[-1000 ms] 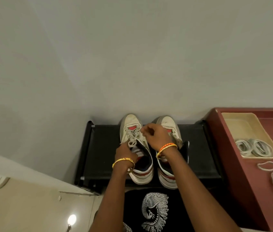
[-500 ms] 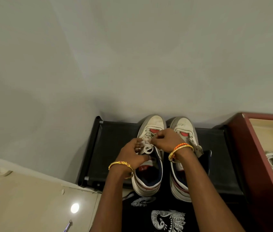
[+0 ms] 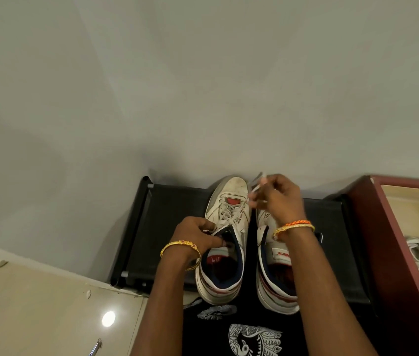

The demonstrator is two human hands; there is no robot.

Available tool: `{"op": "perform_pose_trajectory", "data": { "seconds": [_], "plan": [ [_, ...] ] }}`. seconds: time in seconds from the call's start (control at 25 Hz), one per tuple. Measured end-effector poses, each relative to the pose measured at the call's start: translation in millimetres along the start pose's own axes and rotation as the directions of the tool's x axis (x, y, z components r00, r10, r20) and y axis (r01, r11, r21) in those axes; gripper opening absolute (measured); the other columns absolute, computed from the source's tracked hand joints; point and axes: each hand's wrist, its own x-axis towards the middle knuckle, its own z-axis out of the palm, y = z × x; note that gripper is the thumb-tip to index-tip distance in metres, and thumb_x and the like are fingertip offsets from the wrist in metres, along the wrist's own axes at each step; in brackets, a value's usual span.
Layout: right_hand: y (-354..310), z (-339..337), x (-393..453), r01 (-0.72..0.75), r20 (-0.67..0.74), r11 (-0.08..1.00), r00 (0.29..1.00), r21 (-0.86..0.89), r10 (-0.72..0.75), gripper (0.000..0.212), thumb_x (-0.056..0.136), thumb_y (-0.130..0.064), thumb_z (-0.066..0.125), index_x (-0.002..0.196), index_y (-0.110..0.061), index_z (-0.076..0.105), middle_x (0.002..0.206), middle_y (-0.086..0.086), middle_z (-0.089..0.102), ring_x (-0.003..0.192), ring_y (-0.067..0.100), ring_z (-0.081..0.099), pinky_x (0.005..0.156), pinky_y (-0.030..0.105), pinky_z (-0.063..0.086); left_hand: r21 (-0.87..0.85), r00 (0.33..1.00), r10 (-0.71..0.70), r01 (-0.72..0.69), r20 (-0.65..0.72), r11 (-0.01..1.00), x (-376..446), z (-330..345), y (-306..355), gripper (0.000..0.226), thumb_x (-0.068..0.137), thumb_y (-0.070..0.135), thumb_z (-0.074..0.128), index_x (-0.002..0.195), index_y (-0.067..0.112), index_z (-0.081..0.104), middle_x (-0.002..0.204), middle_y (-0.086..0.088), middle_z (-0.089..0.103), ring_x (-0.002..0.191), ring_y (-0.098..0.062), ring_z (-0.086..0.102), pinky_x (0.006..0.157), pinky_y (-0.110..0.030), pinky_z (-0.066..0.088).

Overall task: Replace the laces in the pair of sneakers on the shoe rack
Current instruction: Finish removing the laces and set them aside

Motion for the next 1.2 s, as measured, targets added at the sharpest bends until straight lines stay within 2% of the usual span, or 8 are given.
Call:
{"op": "perform_pose_trajectory", "data": {
  "seconds": [0.2,0.28,0.4,0.6,0.76,0.88,1.04,1.2],
  "plan": [
    [-17.5,-38.8,8.0,0.229,-0.347,0.917,0.931,0.326,-0.109,0.019,0.093,0.000,0.052,0.076,-0.008,0.052,0.075,0.010,0.057,0.057,0.012,0.068,0.056,0.022,0.056,0.020,1.000,-0.008,0.007,0.018,1.000,-0.2,-1.7,1.7,0.040,0.067,0.016,0.083,0.104,0.009,0.070,0.099,-0.006,0.069,0.084,-0.017,0.065,0.073,-0.024,0.053],
    [-5.6,-37.8,7.5,0.087,-0.259,0.953,0.966,0.290,-0.010,0.007,0.090,0.001,0.055,0.088,-0.005,0.054,0.082,0.013,0.061,0.069,0.018,0.069,0.060,0.026,0.057,-0.001,0.998,0.004,-0.004,0.066,1.000,-1.0,-4.6,3.3,0.032,0.065,0.023,0.084,0.091,0.012,0.070,0.090,-0.004,0.069,0.077,-0.013,0.065,0.066,-0.020,0.054],
    [11.0,-28.9,-0.9,0.056,-0.067,0.989,0.996,-0.134,-0.066,0.018,0.086,-0.004,0.061,0.100,-0.015,0.057,0.091,0.003,0.065,0.085,0.018,0.064,0.079,0.036,0.055,-0.038,0.996,0.065,-0.062,0.065,0.997,-2.6,-8.0,7.1,0.030,0.065,0.028,0.083,0.085,0.015,0.065,0.094,-0.002,0.066,0.082,-0.014,0.064,0.068,-0.025,0.056],
    [30.6,-7.7,-29.9,0.334,0.421,0.620,0.907,-0.710,-0.007,0.018,0.080,-0.020,0.063,0.098,-0.021,0.064,0.102,-0.009,0.060,0.106,0.013,0.053,0.098,0.036,0.041,0.110,0.964,0.265,-0.261,-0.016,0.959,0.8,6.7,18.1,0.015,0.075,0.017,0.075,0.083,0.017,0.062,0.122,0.003,0.046,0.111,-0.017,0.051,0.084,-0.023,0.042],
    [34.3,-8.5,-33.1,0.318,0.392,0.608,0.920,-0.728,-0.012,0.046,0.069,-0.040,0.061,0.113,-0.037,0.047,0.121,-0.012,0.045,0.123,0.013,0.039,0.110,0.046,0.026,-0.022,0.936,0.316,-0.323,-0.155,0.946,3.1,8.6,22.3,0.016,0.078,0.015,0.071,0.077,0.021,0.056,0.111,-0.001,0.056,0.102,-0.017,0.056,0.081,-0.021,0.047],
    [42.0,-4.3,-34.9,0.300,0.316,0.456,0.948,-0.838,-0.044,0.062,0.064,-0.055,0.057,0.121,-0.034,0.043,0.132,-0.008,0.040,0.129,0.016,0.032,0.114,0.044,0.011,0.066,0.785,0.424,-0.445,-0.451,0.893,2.2,2.5,23.4,0.022,0.074,0.011,0.075,0.080,0.020,0.055,0.104,-0.003,0.057,0.096,-0.010,0.053,0.075,-0.011,0.043],
    [44.0,4.4,-35.7,0.372,0.314,0.390,0.927,-0.842,-0.205,0.035,0.070,-0.042,0.066,0.097,-0.027,0.052,0.115,-0.005,0.045,0.119,0.016,0.039,0.112,0.043,0.008,0.230,0.615,0.541,-0.513,-0.573,0.827,0.2,-0.3,24.7,0.044,0.065,0.025,0.075,0.106,0.017,0.058,0.127,-0.002,0.048,0.109,-0.012,0.051,0.080,-0.021,0.046],
    [48.2,12.4,-37.0,0.433,0.301,0.612,0.901,-0.662,-0.312,0.009,0.071,-0.025,0.060,0.076,-0.029,0.053,0.096,-0.005,0.051,0.100,0.014,0.051,0.102,0.040,0.029,0.321,0.641,0.562,-0.462,-0.523,0.826,-1.5,5.0,26.5,0.051,0.069,0.034,0.064,0.116,0.018,0.055,0.123,0.000,0.050,0.105,-0.018,0.055,0.083,-0.048,0.050]
  ]
}}
